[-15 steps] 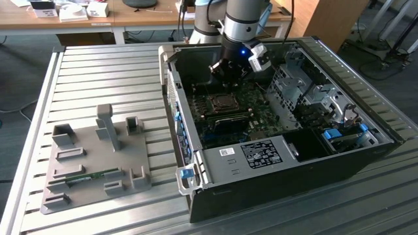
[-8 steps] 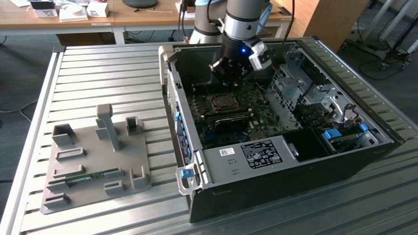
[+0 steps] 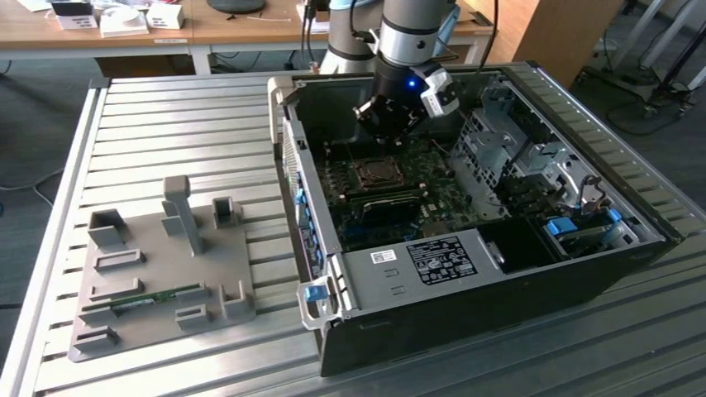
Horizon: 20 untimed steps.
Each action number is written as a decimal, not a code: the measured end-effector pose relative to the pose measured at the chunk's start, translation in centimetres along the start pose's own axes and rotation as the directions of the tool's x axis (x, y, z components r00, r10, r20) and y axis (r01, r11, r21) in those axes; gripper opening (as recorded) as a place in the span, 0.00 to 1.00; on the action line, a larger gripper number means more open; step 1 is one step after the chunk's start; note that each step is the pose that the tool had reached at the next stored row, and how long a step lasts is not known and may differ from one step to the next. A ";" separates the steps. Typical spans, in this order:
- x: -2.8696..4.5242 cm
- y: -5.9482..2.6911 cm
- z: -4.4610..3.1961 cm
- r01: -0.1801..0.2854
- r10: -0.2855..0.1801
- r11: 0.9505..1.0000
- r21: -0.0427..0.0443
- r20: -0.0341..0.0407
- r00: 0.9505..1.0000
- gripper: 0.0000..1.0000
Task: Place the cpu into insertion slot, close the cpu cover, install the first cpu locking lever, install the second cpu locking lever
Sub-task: 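Install the first cpu locking lever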
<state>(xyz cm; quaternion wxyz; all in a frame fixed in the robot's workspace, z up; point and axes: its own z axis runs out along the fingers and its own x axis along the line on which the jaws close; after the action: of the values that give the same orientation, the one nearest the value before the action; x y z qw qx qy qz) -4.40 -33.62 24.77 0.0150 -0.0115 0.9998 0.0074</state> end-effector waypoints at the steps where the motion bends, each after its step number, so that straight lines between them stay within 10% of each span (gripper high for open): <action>1: 0.02 0.00 0.00 0.000 0.000 1.000 0.000 0.000 1.000 0.11; 20: 0.44 0.01 0.01 0.000 0.000 1.000 0.000 0.000 1.000 0.11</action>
<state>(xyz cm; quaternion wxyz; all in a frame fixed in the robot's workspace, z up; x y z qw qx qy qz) -4.84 -33.62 24.74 0.0150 -0.0114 0.9998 0.0074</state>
